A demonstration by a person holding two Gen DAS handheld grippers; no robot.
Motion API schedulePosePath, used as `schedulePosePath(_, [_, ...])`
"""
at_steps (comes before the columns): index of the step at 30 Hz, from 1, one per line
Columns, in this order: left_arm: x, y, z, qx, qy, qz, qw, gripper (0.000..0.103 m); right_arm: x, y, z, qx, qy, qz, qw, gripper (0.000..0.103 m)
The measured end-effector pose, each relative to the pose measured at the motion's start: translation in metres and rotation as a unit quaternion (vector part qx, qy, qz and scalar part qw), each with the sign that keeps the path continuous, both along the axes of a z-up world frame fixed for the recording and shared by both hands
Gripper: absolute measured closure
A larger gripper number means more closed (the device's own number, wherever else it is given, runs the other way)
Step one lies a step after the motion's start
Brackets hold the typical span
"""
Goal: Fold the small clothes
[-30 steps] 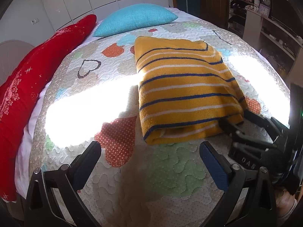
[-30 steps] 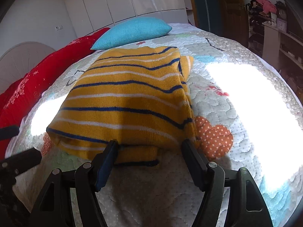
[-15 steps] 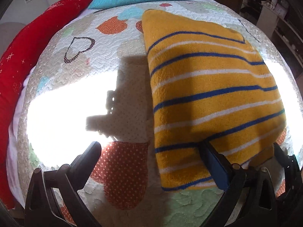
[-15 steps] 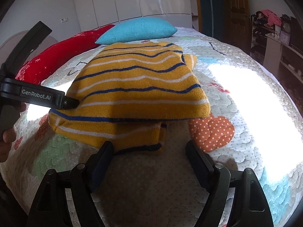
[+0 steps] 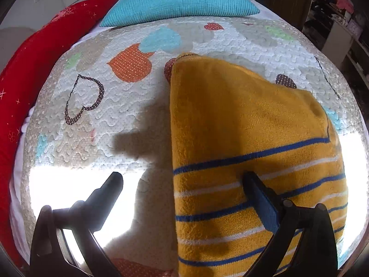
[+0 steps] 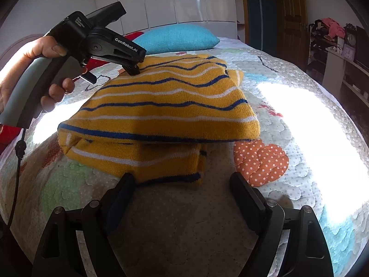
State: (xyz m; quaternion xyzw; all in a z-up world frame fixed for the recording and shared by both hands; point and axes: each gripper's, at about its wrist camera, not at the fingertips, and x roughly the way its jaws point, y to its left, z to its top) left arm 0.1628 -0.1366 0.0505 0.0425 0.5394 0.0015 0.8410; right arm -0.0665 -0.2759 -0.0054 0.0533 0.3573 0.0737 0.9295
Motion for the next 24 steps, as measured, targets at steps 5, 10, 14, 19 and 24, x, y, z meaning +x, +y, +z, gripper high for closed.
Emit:
schedulePosePath(5, [-0.003, -0.041, 0.039, -0.021, -0.041, -0.067, 0.9967, 0.0, -0.004, 0.003, -0.001, 0.0, -0.005, 0.011, 1.0, 0.009])
schedulePosePath(10, [0.016, -0.101, 0.027, -0.01, -0.033, -0.109, 0.9934, 0.0, -0.006, 0.003, -0.001, 0.008, -0.009, 0.014, 1.0, 0.009])
schedulePosePath(14, [0.026, -0.14, -0.016, 0.061, 0.006, -0.126, 0.9902, 0.0, -0.009, 0.005, 0.001, 0.008, -0.009, 0.014, 1.0, 0.009])
schedulePosePath(19, [0.009, -0.148, 0.012, 0.039, -0.022, -0.151, 0.9875, 0.0, -0.009, 0.003, 0.0, 0.01, -0.013, 0.016, 1.0, 0.009])
schedulePosePath(24, [-0.04, -0.124, 0.031, 0.001, -0.051, -0.153, 0.9869, 0.0, -0.014, 0.003, 0.0, 0.012, -0.017, 0.016, 1.0, 0.009])
